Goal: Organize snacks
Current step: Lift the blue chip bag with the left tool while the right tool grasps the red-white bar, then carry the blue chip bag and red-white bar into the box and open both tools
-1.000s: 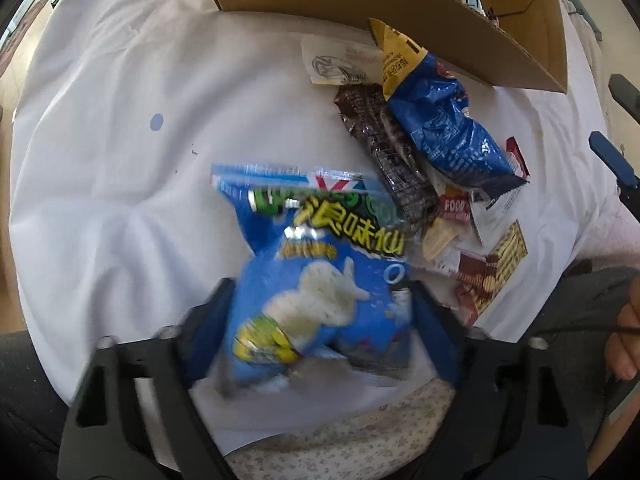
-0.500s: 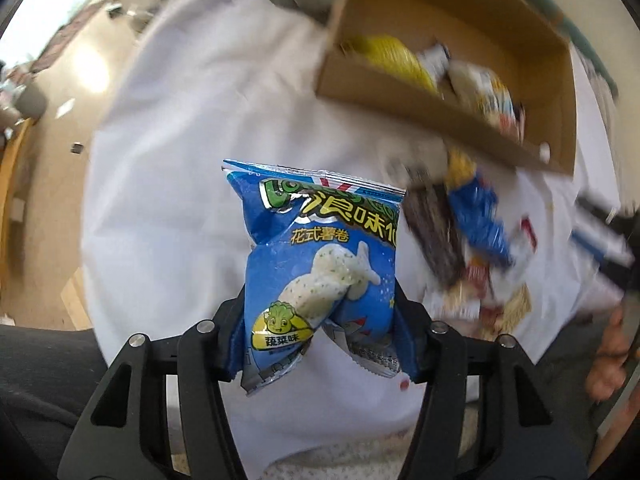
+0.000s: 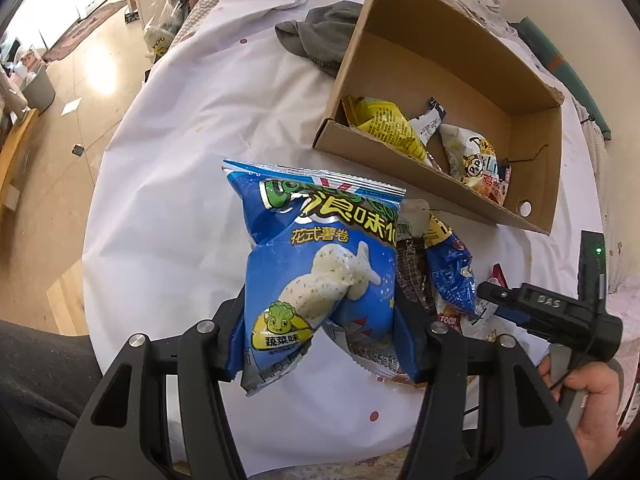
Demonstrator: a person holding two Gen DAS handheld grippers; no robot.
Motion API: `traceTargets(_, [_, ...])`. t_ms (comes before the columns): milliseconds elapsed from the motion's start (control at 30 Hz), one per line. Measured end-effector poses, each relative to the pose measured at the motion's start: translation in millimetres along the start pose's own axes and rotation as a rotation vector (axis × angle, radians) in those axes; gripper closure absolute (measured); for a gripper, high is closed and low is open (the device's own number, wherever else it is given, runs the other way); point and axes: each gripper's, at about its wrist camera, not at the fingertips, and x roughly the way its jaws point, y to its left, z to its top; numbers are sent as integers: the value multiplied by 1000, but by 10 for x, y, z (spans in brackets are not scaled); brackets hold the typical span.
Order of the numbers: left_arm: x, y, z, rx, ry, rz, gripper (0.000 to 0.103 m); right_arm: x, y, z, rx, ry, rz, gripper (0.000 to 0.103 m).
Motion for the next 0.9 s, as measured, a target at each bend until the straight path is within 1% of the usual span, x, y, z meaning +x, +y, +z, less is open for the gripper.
traceTargets(33, [7, -7, 0, 0, 2, -4, 48, 22, 33, 0, -14, -7, -15, 50])
traceTargets(67, [4, -17, 3, 2, 2, -6, 48, 22, 87, -1, -32, -15, -39, 60])
traceTargets(100, [2, -20, 3, 3, 1, -6, 48, 30, 114, 0, -54, -22, -63, 65])
traceTargets(167, [-5, -16, 2, 6, -2, -4, 48, 14, 137, -1, -71, -32, -73, 70])
traceTargets(333, [19, -8, -7, 1, 3, 0, 48, -80, 103, 23, -54, -48, -51, 70])
traceTargets(400, [30, -8, -18, 1, 5, -1, 48, -180, 50, 42, -38, -77, -19, 70])
traceTargets(433, [24, -4, -21, 2, 1, 2, 48, -261, 29, 39, -23, -103, 19, 70])
traceTargets(533, [-9, 13, -15, 2, -24, 19, 48, -509, -53, 47, -6, -165, 91, 70])
traceTargets(633, [-47, 54, 13, -6, -56, 47, 48, -684, -92, 1, -7, -192, 164, 70])
traceTargets(733, [-98, 105, 33, -20, -87, 66, 48, -819, -112, -60, -25, -230, 188, 70])
traceTargets(800, [-125, 115, 39, -21, -93, 78, 48, -909, -98, -168, -63, -246, 204, 70])
traceTargets(867, [-142, 111, 40, -19, -81, 68, 48, -963, 24, -233, -119, -278, 178, 70])
traceTargets(900, [-154, 100, 47, -14, -80, 67, 48, -1015, 72, -268, -149, -296, 181, 70])
